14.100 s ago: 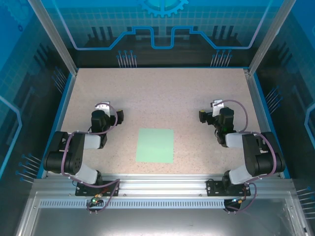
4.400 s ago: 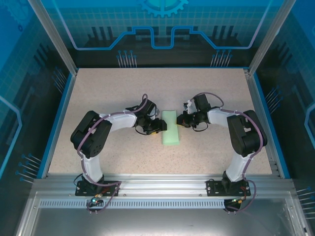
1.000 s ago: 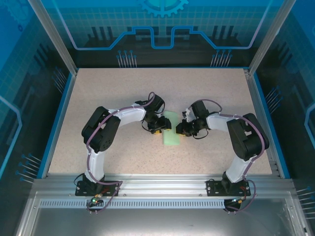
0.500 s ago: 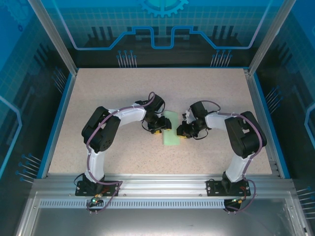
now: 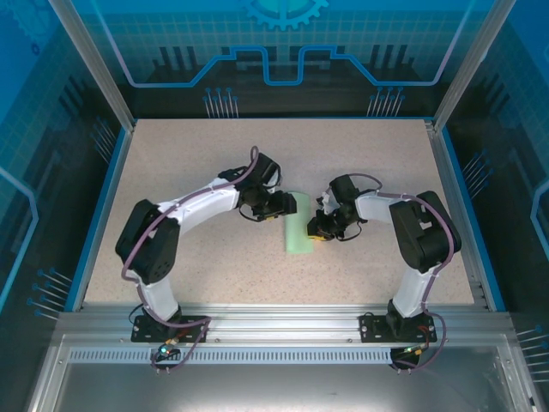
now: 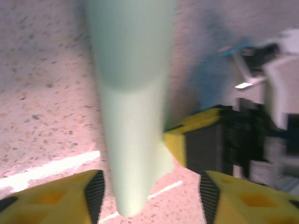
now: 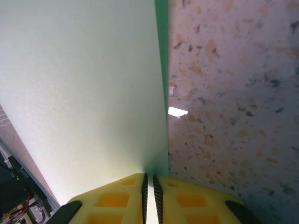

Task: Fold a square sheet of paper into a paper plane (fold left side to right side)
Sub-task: First fold the square sheet of paper in half at the center of the table.

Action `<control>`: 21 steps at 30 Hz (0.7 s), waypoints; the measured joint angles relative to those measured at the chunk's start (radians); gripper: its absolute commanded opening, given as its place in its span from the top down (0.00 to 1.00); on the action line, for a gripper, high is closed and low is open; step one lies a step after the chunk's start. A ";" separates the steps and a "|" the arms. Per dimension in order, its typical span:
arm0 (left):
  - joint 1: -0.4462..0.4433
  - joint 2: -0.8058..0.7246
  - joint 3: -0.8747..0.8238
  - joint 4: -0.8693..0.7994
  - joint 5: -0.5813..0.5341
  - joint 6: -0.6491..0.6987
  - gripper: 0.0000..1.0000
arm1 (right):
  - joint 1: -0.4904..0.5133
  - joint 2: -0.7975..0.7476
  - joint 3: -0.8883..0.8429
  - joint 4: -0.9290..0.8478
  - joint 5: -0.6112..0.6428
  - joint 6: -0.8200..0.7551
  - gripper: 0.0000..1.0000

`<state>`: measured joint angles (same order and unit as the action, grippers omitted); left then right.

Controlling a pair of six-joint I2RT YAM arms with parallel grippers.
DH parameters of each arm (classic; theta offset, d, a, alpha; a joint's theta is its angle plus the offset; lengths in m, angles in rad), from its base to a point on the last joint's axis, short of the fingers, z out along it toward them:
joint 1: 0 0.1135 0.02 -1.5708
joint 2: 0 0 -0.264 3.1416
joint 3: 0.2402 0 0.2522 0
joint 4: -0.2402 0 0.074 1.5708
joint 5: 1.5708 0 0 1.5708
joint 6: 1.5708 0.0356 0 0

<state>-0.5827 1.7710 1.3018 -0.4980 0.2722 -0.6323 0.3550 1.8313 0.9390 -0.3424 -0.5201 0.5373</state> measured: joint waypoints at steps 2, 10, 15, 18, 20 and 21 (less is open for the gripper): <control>-0.002 -0.022 -0.010 0.031 0.033 0.001 0.55 | 0.000 0.000 0.002 -0.003 0.002 0.000 0.84; -0.048 0.082 -0.008 0.115 0.134 -0.004 0.65 | 0.006 0.002 0.011 -0.017 0.016 0.000 0.84; -0.056 0.169 -0.008 0.116 0.144 -0.018 0.67 | 0.010 0.002 0.017 -0.026 0.024 0.000 0.84; -0.055 0.202 -0.008 0.115 0.143 -0.021 0.68 | 0.012 0.003 0.019 -0.031 0.030 -0.002 0.84; -0.055 0.215 -0.008 0.113 0.135 -0.020 0.68 | 0.013 0.003 0.023 -0.034 0.032 -0.004 0.84; -0.055 0.221 -0.008 0.111 0.127 -0.020 0.68 | 0.013 0.004 0.024 -0.037 0.034 -0.005 0.84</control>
<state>-0.6380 1.9919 1.2942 -0.3870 0.3988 -0.6521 0.3683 1.8351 0.9627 -0.3790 -0.4862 0.5327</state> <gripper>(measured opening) 0.324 0.164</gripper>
